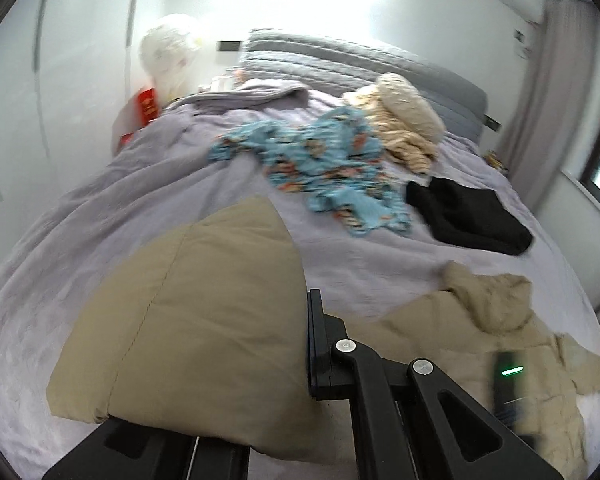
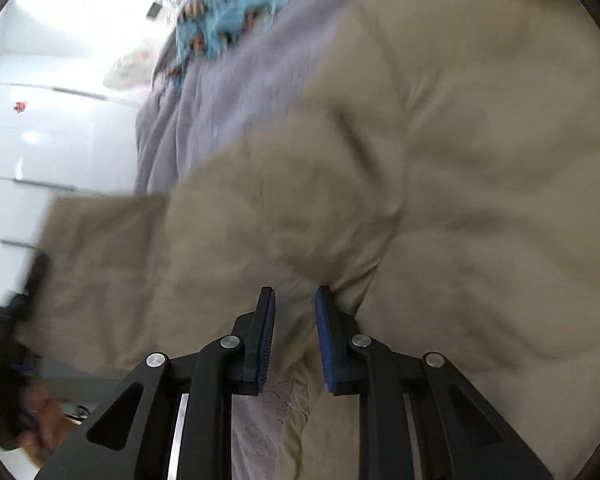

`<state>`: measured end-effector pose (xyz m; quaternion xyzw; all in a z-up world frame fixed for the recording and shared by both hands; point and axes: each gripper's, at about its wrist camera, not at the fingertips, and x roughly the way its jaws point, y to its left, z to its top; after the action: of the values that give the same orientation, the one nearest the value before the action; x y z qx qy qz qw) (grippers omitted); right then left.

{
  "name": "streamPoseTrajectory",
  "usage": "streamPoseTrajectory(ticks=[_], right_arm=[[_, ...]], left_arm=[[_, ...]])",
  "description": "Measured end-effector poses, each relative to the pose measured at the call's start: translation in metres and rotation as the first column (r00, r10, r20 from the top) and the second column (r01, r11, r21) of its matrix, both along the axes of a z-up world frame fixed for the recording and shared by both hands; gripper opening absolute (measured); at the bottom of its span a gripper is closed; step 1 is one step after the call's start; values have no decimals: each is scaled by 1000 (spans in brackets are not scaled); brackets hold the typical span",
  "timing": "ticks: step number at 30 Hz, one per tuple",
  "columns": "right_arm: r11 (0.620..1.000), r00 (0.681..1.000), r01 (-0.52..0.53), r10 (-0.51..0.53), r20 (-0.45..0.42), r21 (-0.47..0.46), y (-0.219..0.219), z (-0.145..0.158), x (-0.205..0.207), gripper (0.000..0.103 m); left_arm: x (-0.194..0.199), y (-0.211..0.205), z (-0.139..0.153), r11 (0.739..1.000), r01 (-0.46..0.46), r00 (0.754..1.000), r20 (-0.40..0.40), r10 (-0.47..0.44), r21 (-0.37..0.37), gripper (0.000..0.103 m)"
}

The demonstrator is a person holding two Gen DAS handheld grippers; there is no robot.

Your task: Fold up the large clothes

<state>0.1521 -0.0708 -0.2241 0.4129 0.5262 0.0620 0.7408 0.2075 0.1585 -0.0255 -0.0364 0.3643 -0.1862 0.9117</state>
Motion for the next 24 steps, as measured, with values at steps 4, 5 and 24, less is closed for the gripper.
streamPoseTrajectory(ticks=[4, 5, 24], right_arm=[[999, 1000, -19, 20, -19, 33, -3, -15, 7, 20], [998, 999, -40, 41, -21, 55, -7, -12, 7, 20], [938, 962, 251, -269, -45, -240, -259, 45, -181, 23]], left_arm=[[-15, -63, 8, 997, 78, 997, 11, -78, 13, 6], [-19, -86, 8, 994, 107, 994, 12, -107, 18, 6], [-135, -360, -128, 785, 485, 873, -154, -463, 385, 84]])
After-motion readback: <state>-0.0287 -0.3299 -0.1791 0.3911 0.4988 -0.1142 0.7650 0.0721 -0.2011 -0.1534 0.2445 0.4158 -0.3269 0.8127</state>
